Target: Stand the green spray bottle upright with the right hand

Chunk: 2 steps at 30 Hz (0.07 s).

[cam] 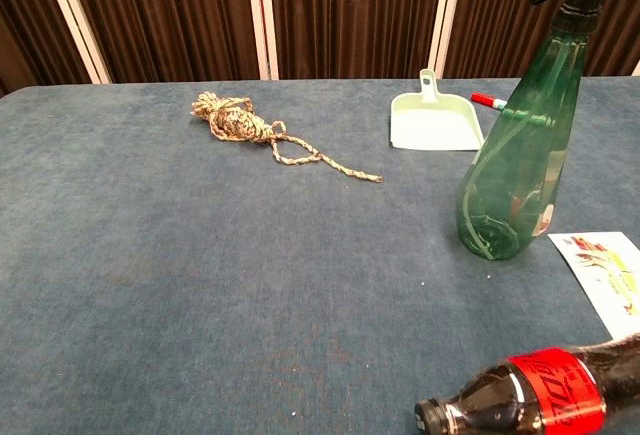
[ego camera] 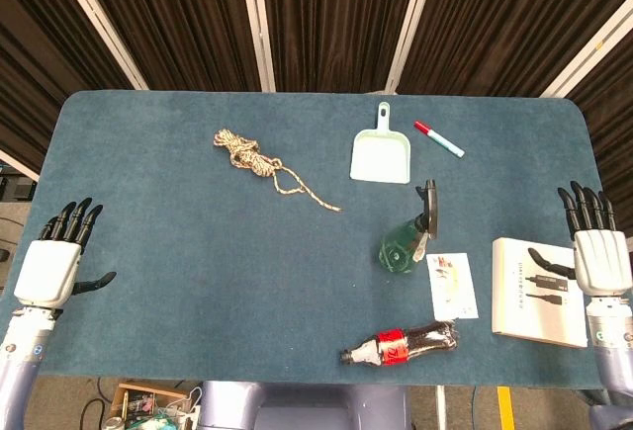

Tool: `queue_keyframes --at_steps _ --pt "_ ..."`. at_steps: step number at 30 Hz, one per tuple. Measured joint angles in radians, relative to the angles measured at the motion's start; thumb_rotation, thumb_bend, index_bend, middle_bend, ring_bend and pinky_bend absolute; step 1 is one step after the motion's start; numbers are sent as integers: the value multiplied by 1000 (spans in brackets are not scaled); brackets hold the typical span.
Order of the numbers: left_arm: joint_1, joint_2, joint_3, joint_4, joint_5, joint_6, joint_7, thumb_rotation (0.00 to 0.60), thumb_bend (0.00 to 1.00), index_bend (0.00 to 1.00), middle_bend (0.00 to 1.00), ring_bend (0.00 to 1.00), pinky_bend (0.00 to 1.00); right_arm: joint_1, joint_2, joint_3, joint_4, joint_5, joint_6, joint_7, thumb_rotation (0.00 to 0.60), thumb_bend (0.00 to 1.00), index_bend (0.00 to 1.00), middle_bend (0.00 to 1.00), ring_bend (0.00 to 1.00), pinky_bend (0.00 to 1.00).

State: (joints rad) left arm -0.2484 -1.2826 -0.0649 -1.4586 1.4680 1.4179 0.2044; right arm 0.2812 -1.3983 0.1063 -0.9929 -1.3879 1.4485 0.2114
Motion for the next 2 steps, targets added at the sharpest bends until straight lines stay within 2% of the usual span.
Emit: queue_keyframes --at_steps 2 --pt "9 -4 1 8 16 27 -6 600 55 0 0 0 175 -10 50 12 -145 45 -27 -69 600 242 0 0 0 0"
